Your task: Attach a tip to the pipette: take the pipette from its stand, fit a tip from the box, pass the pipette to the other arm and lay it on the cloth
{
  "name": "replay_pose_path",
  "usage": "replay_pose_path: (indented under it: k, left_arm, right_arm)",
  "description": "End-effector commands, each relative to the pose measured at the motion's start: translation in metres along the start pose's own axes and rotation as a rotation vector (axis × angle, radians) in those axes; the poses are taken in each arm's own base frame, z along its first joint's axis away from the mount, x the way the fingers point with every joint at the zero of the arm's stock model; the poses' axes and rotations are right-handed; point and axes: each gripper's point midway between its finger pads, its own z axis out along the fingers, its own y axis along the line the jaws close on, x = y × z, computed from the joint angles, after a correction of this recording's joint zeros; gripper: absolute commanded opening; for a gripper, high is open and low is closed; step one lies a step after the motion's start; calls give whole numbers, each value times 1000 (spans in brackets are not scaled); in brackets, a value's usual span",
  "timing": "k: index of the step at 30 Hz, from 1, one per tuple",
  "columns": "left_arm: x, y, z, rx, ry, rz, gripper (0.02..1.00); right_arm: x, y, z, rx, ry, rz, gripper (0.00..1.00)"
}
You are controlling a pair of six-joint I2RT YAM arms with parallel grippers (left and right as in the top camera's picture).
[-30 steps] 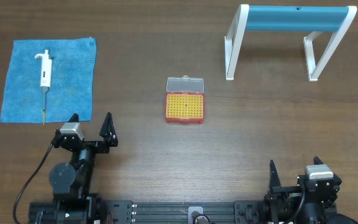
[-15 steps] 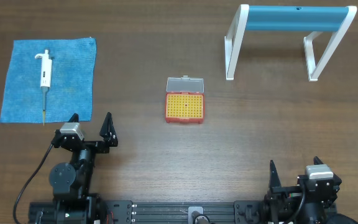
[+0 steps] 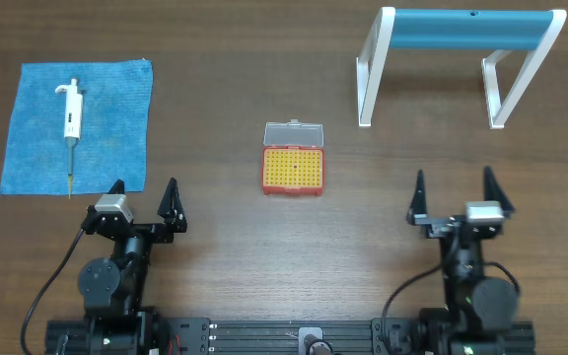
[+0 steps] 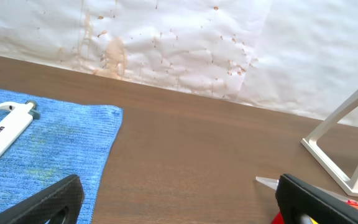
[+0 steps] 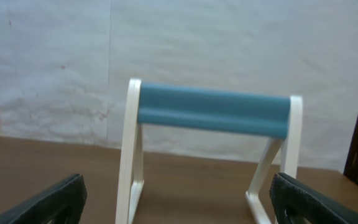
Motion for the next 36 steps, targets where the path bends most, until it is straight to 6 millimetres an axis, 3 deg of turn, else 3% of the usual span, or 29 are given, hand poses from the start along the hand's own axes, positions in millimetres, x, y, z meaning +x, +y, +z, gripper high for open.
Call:
replay_pose_path:
  k: [1,4,8,36]
  left_arm:
    - [1,1,0,-8,-1,-6,996]
    - [1,1,0,-8,-1,-6,998]
    - [1,1,0,-8,-1,-6,998]
    - [0,1,0,-8,-1,-6,996]
  right_arm:
    - [55,7,2,-20,88,6,952]
    - [63,8,1,-25,121,6,954]
    - [92,12,-5,-38,244,13,952]
    - [86,9,-5,-25,218,11,954]
